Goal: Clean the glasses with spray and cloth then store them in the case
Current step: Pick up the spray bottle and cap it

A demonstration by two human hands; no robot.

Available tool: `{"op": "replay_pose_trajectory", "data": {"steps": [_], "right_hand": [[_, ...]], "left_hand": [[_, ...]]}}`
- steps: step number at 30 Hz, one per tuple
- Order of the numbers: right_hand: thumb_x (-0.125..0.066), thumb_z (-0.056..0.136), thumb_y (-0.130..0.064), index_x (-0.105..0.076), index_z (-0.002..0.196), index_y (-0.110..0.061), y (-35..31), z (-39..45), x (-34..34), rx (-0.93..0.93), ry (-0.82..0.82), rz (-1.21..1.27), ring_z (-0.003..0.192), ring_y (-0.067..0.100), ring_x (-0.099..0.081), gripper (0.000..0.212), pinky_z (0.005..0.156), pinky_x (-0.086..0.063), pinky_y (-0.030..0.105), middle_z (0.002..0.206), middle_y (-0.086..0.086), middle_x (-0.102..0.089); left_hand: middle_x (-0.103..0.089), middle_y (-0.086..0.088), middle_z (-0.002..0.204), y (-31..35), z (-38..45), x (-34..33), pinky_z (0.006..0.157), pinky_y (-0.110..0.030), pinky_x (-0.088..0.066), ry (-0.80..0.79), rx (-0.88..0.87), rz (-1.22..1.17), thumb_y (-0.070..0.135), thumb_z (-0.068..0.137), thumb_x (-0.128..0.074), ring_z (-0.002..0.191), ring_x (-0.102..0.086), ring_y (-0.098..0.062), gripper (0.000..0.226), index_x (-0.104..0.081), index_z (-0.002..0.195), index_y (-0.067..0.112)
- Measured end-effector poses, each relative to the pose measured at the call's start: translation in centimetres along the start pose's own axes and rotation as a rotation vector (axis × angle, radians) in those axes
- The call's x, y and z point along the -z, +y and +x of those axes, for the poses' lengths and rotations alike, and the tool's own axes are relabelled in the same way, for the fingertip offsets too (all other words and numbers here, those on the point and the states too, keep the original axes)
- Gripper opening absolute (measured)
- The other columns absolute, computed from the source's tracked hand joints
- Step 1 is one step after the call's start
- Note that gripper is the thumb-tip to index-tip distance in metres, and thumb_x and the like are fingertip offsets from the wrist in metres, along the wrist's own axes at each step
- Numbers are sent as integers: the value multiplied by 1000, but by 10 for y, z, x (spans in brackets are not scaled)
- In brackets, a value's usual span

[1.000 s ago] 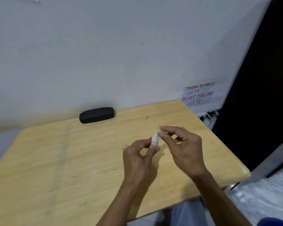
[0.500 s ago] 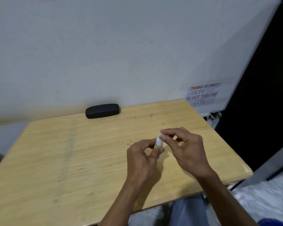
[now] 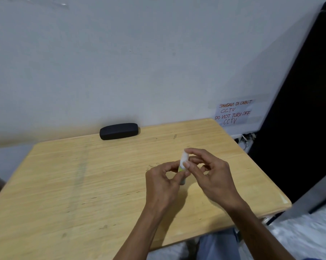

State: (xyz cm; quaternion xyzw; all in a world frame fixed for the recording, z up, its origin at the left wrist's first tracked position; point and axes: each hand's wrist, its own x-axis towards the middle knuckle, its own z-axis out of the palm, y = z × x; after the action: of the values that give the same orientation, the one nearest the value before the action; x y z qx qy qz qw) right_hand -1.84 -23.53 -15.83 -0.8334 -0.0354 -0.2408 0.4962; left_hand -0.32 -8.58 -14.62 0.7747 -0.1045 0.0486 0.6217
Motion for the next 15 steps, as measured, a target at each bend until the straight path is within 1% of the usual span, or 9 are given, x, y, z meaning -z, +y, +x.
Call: {"op": "replay_pose_trajectory", "data": {"steps": [1,2,4,6,7,8,10,12,15], "right_hand": [[-76,88,-31,-67,120,-40,0,1,-4,-21,6,25,77,16,-72,34,63,-55,39,94,-13,-79],[-77,87,-31,-66,120,-41,-2,2,-6,-35,11,47,68,15,-70,36,59,-53,37,93,-11,-79],[-79,86,-24,-67,119,-35,-5,8,-11,-47,19,81,56,4,-63,37,54,-45,24,89,-6,-79],[-79,85,-19,-69,117,-30,-5,16,-16,-66,43,100,53,-2,-60,35,55,-40,14,87,-3,-78],[-79,85,-18,-69,115,-31,-4,20,-19,-76,73,104,55,-2,-61,34,55,-40,14,87,-4,-78],[-80,85,-18,-70,114,-32,-2,26,-23,-83,109,104,61,-1,-64,34,55,-42,16,85,-5,-77],[-80,85,-18,-69,112,-33,5,40,-30,-83,168,87,75,2,-68,33,57,-46,22,83,-10,-76],[-79,85,-18,-68,114,-31,13,55,-39,-64,199,51,80,-2,-68,33,58,-49,20,83,-18,-73],[-77,86,-19,-67,116,-28,22,83,-55,-34,213,0,81,-11,-65,32,61,-49,16,81,-20,-68]], "left_hand": [[-75,16,75,0,3,1,58,-5,-47,8,-2,4,13,79,-81,62,-72,-3,19,-80,96,23],[-75,13,77,-1,7,2,58,-6,-47,13,3,9,14,80,-81,62,-73,-6,19,-80,97,21],[-77,8,86,-5,14,5,61,-6,-48,-6,20,21,18,78,-82,64,-74,-9,25,-79,102,22],[-76,11,101,-14,20,11,69,-4,-48,-42,21,94,25,75,-85,82,-74,-5,37,-75,111,25],[-73,13,109,-21,23,15,76,-3,-47,-40,13,172,29,75,-85,95,-70,-2,44,-73,117,24],[-70,12,115,-28,27,21,85,-8,-48,-18,-2,260,31,76,-83,105,-66,-4,49,-70,122,23],[-66,3,131,-42,38,36,101,-29,-49,52,-13,430,35,83,-76,120,-60,-15,49,-64,130,21],[-55,-4,146,-54,51,54,111,-41,-42,90,57,609,43,90,-65,134,-49,-22,54,-56,139,23],[-35,-4,160,-73,67,74,120,-46,-28,68,132,850,59,92,-48,149,-28,-24,67,-40,149,26]]}}
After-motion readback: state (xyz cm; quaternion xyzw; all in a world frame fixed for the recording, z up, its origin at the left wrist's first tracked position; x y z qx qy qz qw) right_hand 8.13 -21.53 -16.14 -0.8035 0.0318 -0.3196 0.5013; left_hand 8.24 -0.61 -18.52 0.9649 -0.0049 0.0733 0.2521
